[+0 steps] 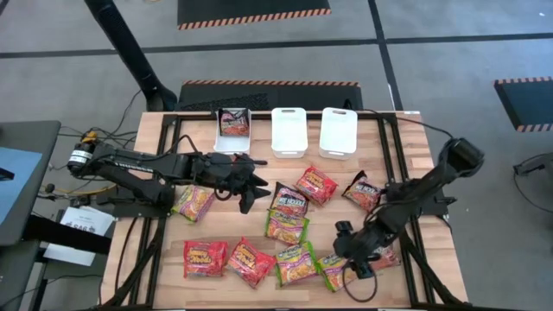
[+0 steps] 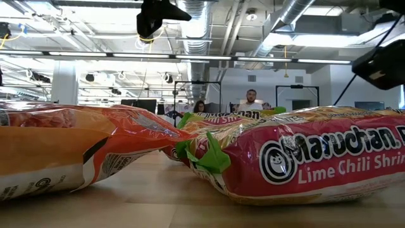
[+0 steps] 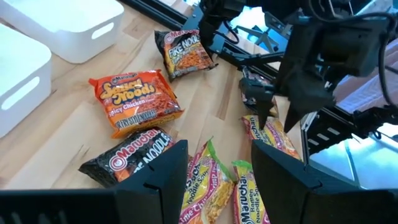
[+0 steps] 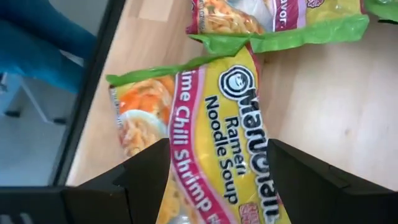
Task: Sort Maruchan noodles
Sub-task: Put the green noodle pack into the right white bin
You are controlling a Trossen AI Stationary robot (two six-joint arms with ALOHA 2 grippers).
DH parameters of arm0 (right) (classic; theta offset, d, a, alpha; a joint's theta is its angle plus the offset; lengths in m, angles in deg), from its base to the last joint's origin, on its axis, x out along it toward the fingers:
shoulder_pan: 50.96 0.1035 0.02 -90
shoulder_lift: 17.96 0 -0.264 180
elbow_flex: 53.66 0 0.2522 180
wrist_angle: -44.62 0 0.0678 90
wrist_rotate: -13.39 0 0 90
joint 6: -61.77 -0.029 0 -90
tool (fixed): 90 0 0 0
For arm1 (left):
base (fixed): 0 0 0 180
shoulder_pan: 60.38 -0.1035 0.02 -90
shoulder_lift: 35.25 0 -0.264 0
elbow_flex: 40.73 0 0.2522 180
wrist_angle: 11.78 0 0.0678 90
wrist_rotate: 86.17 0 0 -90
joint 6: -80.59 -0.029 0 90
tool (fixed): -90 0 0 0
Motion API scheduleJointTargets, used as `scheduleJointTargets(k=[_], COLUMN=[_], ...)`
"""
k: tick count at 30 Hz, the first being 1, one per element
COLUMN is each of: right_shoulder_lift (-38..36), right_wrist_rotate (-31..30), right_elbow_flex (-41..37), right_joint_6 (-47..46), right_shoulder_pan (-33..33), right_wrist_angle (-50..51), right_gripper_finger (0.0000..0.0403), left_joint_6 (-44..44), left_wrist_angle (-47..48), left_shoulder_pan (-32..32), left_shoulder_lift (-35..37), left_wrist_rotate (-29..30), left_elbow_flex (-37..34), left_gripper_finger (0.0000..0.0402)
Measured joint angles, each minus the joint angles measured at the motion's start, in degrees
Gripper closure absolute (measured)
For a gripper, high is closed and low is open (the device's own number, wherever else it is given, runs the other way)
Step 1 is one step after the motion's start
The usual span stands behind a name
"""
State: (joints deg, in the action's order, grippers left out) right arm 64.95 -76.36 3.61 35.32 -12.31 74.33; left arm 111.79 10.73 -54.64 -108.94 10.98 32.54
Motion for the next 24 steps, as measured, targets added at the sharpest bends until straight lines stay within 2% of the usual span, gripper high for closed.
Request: scheduleJointTargets(k=[9, 24], right_shoulder_lift=[2.81, 5.08], right_wrist_rotate=[2.46, 1.4], right_elbow_flex=[0.19, 0.44], right_joint_6=[0.51, 1.35], right_shoulder_pan=[-1.31, -2.27], right_wrist_angle=[1.12, 4.69], right_gripper_finger=[0.0111, 0.0111], left_joint_6=[0.81, 0.79], left_wrist_angle=[0.98, 2.62], left_shoulder_pan=[0.0, 0.0], left_shoulder_lift=[-0.02, -0.02], left_wrist_rotate=[-0.01, -0.03], left_elbow_flex=[0.0, 0.0], left_gripper_finger=[0.0239, 0.0239])
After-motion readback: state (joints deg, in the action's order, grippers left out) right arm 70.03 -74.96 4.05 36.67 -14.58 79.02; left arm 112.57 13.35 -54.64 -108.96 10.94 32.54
